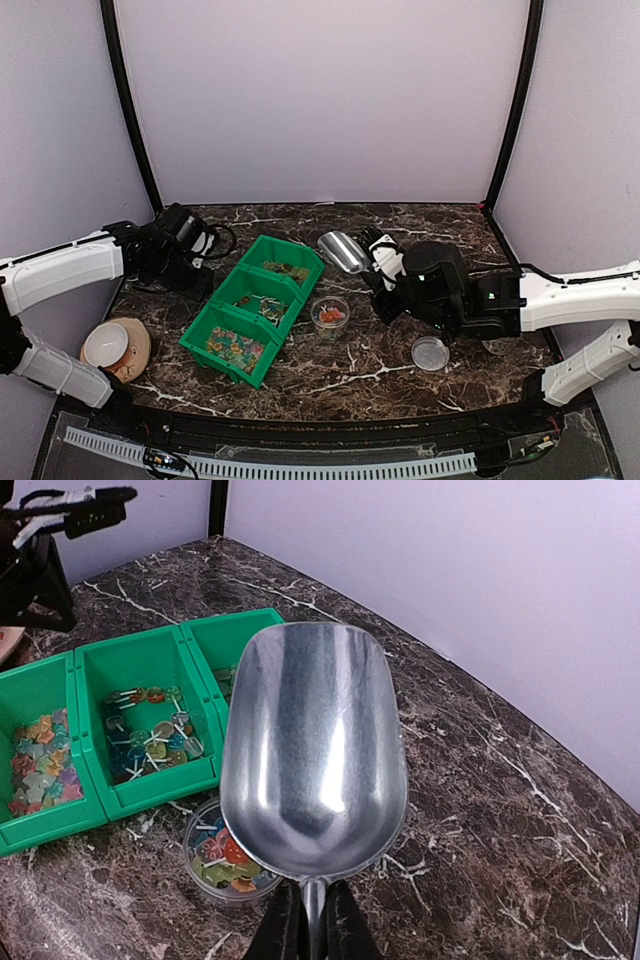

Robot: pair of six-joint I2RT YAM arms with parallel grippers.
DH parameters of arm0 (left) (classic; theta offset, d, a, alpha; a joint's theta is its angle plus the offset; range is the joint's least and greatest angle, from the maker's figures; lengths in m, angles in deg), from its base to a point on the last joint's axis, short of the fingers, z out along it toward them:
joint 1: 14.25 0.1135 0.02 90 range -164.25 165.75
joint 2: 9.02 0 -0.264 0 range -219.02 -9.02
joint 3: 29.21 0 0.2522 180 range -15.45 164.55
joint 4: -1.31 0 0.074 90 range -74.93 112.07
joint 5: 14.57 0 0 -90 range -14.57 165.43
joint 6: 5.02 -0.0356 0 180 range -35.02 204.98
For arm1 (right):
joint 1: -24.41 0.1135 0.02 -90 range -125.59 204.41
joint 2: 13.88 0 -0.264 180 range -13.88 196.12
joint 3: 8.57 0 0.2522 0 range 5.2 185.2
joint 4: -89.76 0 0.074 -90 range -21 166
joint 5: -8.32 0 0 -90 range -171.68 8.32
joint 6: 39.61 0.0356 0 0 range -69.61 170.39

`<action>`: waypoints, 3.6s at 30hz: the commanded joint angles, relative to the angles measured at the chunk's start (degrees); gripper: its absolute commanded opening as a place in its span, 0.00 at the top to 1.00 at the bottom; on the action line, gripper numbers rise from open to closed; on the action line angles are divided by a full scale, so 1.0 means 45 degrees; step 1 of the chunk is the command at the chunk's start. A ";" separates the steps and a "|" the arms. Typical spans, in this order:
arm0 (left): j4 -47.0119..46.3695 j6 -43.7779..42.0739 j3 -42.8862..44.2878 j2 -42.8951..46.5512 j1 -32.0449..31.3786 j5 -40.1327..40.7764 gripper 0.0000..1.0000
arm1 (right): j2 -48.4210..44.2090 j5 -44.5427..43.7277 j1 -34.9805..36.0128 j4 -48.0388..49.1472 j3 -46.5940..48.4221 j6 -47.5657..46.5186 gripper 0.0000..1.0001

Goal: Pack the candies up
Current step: Pick up the plate from the center of the board.

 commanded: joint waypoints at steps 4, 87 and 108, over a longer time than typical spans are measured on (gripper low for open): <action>-0.0358 -0.0240 0.1145 -0.0286 -0.0046 -0.0305 0.59 | 0.0355 0.0207 -0.0083 0.0042 0.0695 0.0044 1.00; -0.1131 -0.0099 0.2341 -0.4476 0.1548 -0.1558 1.00 | 0.0491 0.1507 -0.0064 -0.0178 0.0154 0.0882 1.00; -0.0262 -0.0928 0.0965 -0.2101 0.0486 -0.0924 1.00 | 0.3887 -0.0781 -0.0062 -0.6267 0.5615 -0.0516 1.00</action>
